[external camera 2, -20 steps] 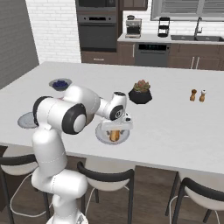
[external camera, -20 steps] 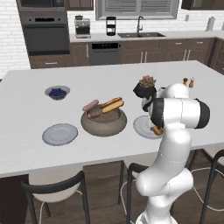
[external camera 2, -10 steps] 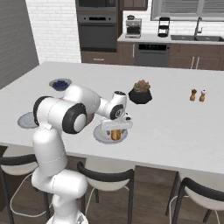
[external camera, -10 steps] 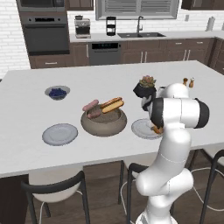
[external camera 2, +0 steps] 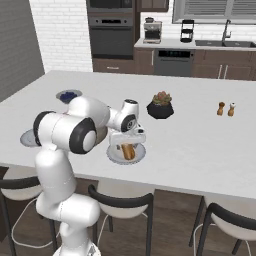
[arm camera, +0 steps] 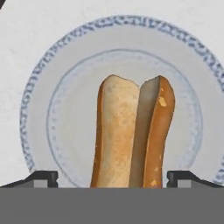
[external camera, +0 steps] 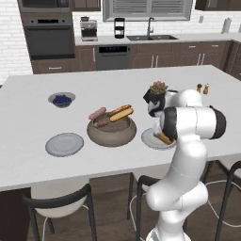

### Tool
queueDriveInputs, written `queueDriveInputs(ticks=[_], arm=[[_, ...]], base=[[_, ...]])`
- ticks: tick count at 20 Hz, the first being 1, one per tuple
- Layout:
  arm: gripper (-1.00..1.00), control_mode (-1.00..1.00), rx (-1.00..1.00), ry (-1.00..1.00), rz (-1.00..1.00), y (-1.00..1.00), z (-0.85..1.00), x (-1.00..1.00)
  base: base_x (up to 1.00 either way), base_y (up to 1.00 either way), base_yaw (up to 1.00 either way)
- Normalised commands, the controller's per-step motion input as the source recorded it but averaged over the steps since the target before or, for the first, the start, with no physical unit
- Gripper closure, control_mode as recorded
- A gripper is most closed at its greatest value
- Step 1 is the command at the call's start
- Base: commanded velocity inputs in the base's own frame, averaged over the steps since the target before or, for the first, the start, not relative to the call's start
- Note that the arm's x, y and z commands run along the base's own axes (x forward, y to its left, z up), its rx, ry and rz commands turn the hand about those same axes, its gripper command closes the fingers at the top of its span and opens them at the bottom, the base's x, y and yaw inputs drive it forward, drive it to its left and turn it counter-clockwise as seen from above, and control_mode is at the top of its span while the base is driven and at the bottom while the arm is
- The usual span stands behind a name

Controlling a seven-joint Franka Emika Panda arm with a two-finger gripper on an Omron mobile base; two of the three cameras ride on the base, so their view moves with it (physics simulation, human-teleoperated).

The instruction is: Place one bun and one sausage from the bowl on each plate.

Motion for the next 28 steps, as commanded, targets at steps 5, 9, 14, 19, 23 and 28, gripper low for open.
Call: queueDriveInputs(ticks=[5, 9, 14, 19, 23, 28], arm=[[-1.00, -1.00, 0.00, -0.04, -0.02, 0.05, 0.20, 0.00], [-1.00, -1.00, 0.00, -0.10, 0.00, 0.10, 0.63, -0.19], [-1.00, -1.00, 0.00, -0.11, 0.00, 0.35, 0.72, -0.10], [-1.00, -1.00, 0.00, -0.05, -0.06, 0.57, 0.50, -0.02], [-1.00, -1.00, 0.00, -0.04, -0.05, 0.72, 0.18, 0.00], [-1.00, -1.00, 0.14, -0.02, -0.11, 0.56, 0.01, 0.00]], base=[[0.00, 0.00, 0.00], [0.00, 0.00, 0.00], [0.00, 0.00, 0.00], [0.00, 0.00, 0.00], [0.00, 0.00, 0.00], [0.00, 0.00, 0.00]])
